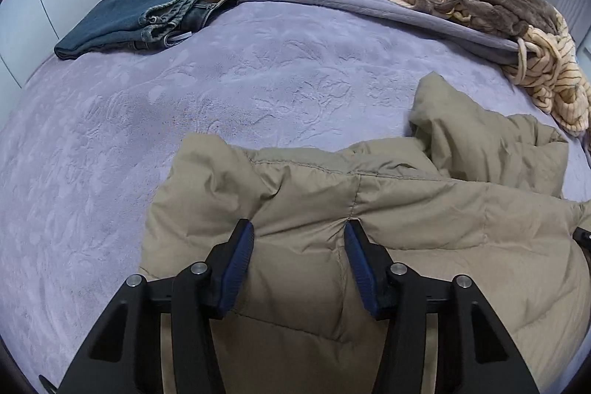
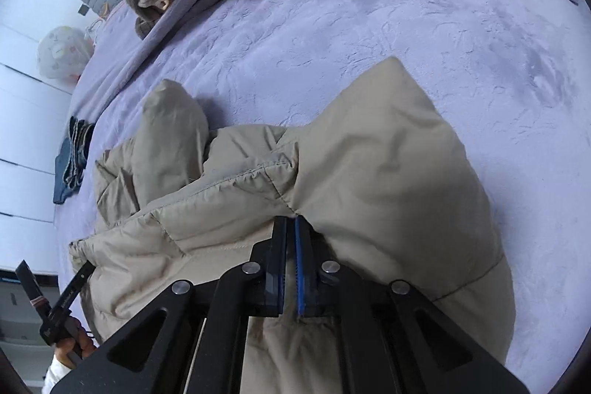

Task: Fold large clothes
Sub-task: 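Open both tools and release the folded hem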

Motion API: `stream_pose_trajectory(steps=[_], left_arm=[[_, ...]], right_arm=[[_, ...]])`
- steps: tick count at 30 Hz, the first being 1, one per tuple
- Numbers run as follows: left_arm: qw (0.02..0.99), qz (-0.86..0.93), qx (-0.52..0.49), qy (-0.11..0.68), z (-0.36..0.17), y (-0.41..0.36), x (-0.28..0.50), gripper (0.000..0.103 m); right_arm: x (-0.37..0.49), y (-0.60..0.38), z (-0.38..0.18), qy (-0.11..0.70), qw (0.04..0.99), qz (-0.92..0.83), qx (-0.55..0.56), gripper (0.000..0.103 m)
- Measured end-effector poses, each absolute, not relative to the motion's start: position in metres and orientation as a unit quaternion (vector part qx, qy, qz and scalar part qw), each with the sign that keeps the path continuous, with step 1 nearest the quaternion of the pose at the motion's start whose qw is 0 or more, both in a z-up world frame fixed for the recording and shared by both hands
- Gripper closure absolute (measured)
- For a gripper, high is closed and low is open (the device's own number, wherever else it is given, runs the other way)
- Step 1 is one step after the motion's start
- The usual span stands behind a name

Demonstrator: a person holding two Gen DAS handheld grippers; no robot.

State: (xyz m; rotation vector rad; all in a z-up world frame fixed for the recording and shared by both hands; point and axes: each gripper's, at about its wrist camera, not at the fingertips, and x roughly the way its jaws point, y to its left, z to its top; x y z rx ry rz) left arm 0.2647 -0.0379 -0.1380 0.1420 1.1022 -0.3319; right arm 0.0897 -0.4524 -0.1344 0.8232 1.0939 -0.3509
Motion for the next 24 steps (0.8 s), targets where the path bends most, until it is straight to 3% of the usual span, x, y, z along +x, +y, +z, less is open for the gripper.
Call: stream_pose_trajectory(steps=[13, 20, 24], left_arm=[[0.839, -0.147, 0.078, 0.518, -0.157, -0.066, 0.298, 0.047], [0.848, -0.123, 0.074, 0.51, -0.136, -0.042, 0.296, 0.047], [0.855, -0.111, 0.079, 0.5, -0.116, -0.02, 0.288, 0.047]], right_arm=[[0.12, -0.465, -0.16, 0.498, 0.76, -0.166, 0.383, 0.103], [0.111, -0.47, -0.146, 0.496, 0.754, -0.166, 0.398, 0.103], [0.1, -0.464, -0.124, 0.498, 0.765, -0.167, 0.372, 0.098]])
